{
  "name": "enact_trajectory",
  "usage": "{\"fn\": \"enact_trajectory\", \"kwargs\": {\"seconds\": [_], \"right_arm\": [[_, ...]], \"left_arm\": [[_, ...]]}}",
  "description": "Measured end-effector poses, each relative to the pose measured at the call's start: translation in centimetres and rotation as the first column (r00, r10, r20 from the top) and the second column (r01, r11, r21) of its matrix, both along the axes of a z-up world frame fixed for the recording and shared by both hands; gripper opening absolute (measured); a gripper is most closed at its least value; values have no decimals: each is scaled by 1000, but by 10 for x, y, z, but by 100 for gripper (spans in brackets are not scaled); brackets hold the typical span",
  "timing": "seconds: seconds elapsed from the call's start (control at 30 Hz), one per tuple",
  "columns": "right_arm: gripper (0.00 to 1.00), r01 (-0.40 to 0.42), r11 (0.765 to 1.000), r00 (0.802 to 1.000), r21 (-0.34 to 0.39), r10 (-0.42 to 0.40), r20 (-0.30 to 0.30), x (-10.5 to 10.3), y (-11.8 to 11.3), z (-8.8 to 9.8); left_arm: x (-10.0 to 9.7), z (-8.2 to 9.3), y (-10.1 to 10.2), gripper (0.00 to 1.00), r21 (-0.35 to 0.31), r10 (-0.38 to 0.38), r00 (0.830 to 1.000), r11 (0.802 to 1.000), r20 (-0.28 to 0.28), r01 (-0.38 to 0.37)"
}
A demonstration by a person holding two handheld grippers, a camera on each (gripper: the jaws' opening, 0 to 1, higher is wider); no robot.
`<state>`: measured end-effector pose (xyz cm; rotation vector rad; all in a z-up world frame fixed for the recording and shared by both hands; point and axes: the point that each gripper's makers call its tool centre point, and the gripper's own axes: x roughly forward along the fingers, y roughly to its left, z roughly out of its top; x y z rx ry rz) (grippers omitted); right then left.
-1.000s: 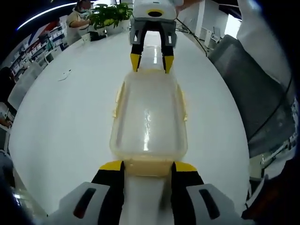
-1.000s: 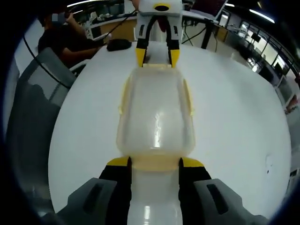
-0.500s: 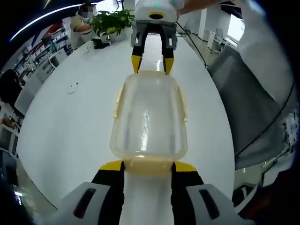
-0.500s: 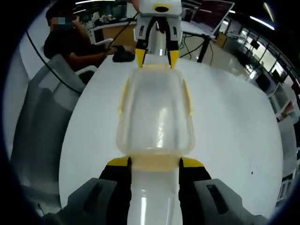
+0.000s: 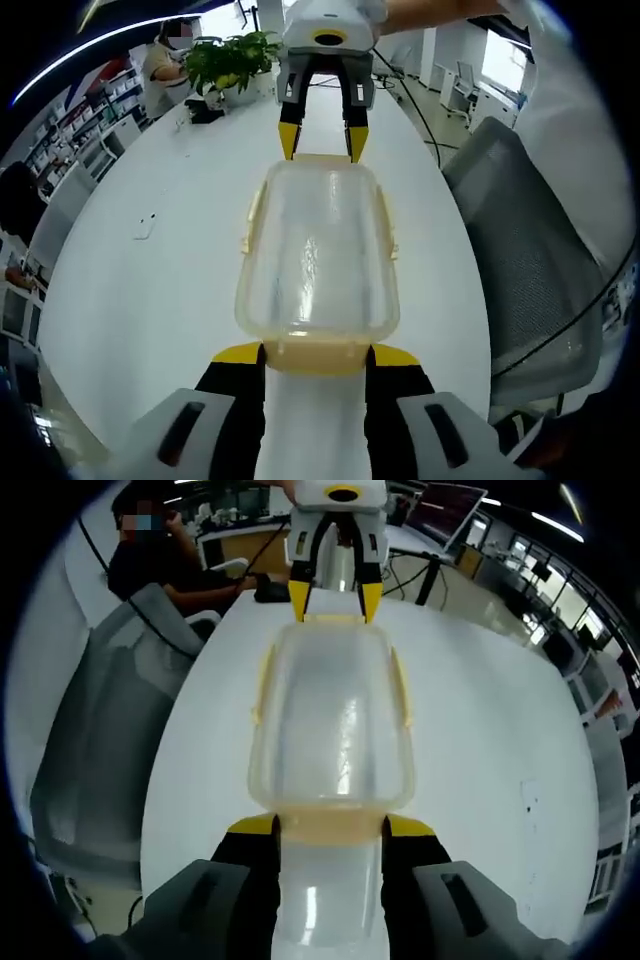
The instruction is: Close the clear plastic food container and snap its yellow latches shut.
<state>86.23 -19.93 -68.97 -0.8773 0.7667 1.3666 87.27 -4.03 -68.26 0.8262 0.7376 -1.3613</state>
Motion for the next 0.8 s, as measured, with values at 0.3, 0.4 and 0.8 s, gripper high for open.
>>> {"fn": "enact_trajectory", "kwargs": {"seconds": [0.3, 0.4, 0.8], "right_arm": [[36, 21, 1000, 1000, -16, -21, 4, -4, -32, -7], [36, 29, 999, 1000, -23, -29, 9, -4, -41, -9], [36, 68, 997, 998, -44, -68, 12, -8, -81, -15]], "left_arm": [[-1, -5, -34, 32, -12, -23, 1000, 1000, 9, 23], [1, -5, -43, 32, -15, -32, 999, 999, 16, 32], [3, -11, -83, 32, -17, -66, 997, 998, 26, 67]]}}
